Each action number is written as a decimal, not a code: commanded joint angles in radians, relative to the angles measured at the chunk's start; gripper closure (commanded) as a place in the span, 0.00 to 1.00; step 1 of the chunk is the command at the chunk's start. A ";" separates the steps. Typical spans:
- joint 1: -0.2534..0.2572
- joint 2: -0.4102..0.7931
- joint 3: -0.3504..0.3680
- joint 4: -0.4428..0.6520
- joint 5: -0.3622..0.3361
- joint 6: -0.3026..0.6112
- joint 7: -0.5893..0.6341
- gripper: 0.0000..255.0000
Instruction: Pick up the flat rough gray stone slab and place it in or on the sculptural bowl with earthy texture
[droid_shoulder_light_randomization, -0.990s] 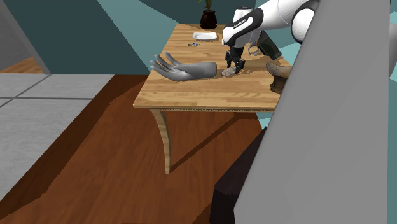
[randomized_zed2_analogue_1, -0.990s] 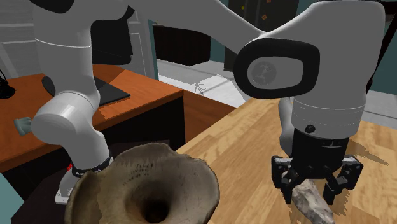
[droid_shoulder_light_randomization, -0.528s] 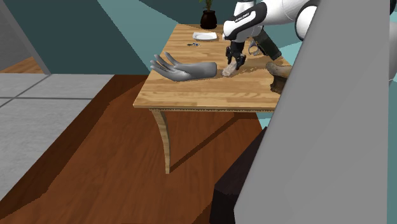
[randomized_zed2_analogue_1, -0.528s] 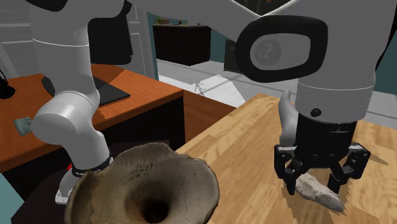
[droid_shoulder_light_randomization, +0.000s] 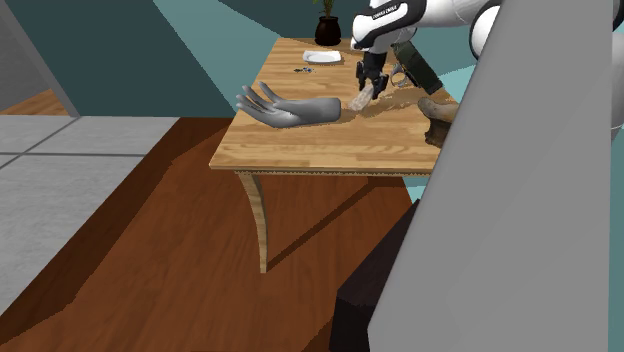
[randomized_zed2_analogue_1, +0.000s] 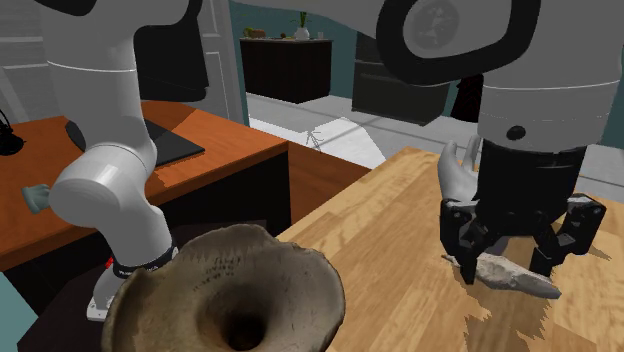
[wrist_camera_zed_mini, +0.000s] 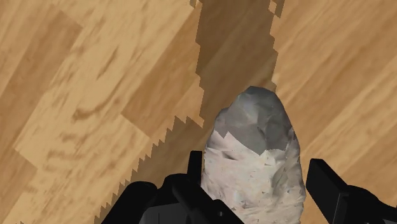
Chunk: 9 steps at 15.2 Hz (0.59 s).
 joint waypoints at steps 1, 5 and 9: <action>0.001 -0.010 -0.002 0.017 -0.006 -0.025 0.002 1.00; 0.002 -0.018 -0.003 0.061 -0.012 -0.076 0.004 1.00; 0.001 -0.022 -0.005 0.111 -0.015 -0.129 0.004 1.00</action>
